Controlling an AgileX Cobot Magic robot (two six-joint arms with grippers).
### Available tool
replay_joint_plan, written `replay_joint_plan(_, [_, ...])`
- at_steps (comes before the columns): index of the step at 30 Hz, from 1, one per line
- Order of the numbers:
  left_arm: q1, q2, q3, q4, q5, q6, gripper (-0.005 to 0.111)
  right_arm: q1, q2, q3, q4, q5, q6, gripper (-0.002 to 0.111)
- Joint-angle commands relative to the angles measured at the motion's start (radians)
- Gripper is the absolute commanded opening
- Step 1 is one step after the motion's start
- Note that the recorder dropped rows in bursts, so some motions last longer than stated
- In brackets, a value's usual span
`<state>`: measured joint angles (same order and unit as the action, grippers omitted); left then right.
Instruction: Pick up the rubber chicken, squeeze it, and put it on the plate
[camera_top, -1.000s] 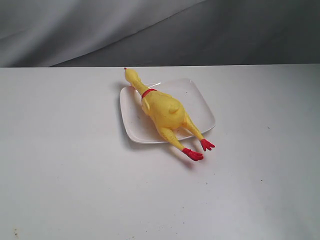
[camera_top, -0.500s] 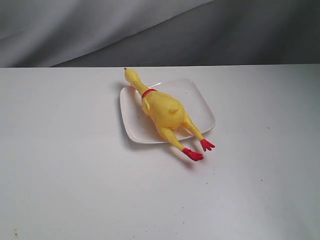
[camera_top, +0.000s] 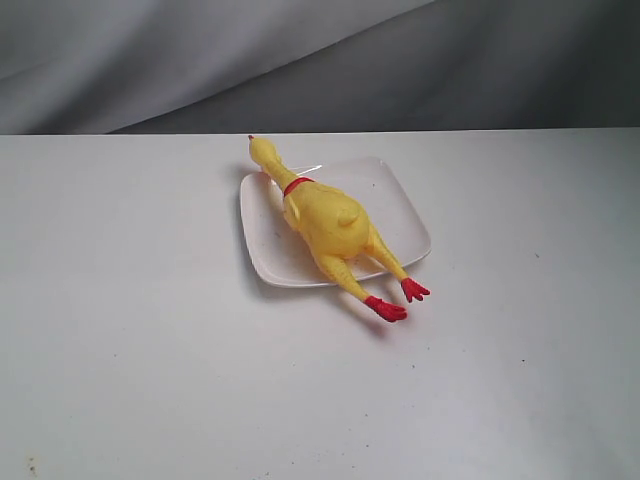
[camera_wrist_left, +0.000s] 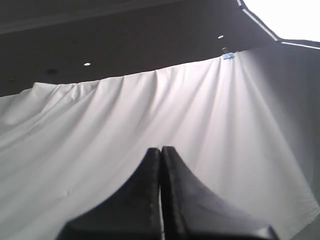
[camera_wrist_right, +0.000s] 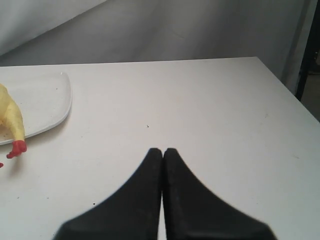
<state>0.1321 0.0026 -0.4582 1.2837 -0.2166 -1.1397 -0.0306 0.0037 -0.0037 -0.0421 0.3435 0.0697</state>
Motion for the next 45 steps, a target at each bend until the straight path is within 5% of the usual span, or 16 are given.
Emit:
replay_joint_plan(1, [0.003, -0.003, 0.011, -0.008, -0.06, -0.014, 0.001, -0.008, -0.004, 0.004, 0.005, -0.002, -0.005, 0.0])
replay_joint_plan(4, [0.003, -0.003, 0.056, -0.18, -0.019, 0.074, 0.001, -0.008, -0.004, 0.004, 0.005, -0.002, -0.005, 0.0])
replay_joint_plan(5, [0.003, -0.003, 0.095, -0.474, 0.023, 0.266, 0.001, -0.008, -0.004, 0.004, 0.005, -0.002, -0.005, 0.0])
replay_joint_plan(6, [0.003, -0.003, 0.112, -0.609, 0.037, 0.368, 0.001, -0.008, -0.004, 0.004, 0.005, -0.002, -0.005, 0.0])
replay_joint_plan(7, [0.003, -0.003, 0.153, -0.927, 0.069, 0.642, 0.001, -0.008, -0.004, 0.004, 0.005, -0.002, -0.005, 0.0])
replay_joint_plan(10, [0.003, -0.003, 0.205, -1.24, 0.117, 0.992, 0.001, -0.008, -0.004, 0.004, 0.005, -0.002, -0.005, 0.0])
replay_joint_plan(26, [0.003, -0.003, 0.458, -1.267, 0.172, 1.103, 0.001, -0.008, -0.004, 0.004, 0.005, -0.002, -0.005, 0.0])
replay_joint_plan(36, [0.003, -0.003, 0.458, -1.267, 0.5, 1.094, 0.001, -0.008, -0.004, 0.004, 0.005, -0.002, -0.005, 0.0])
replay_joint_plan(45, [0.003, -0.003, 0.458, -1.267, 0.5, 1.094, 0.001, -0.008, -0.004, 0.004, 0.005, -0.002, -0.005, 0.0])
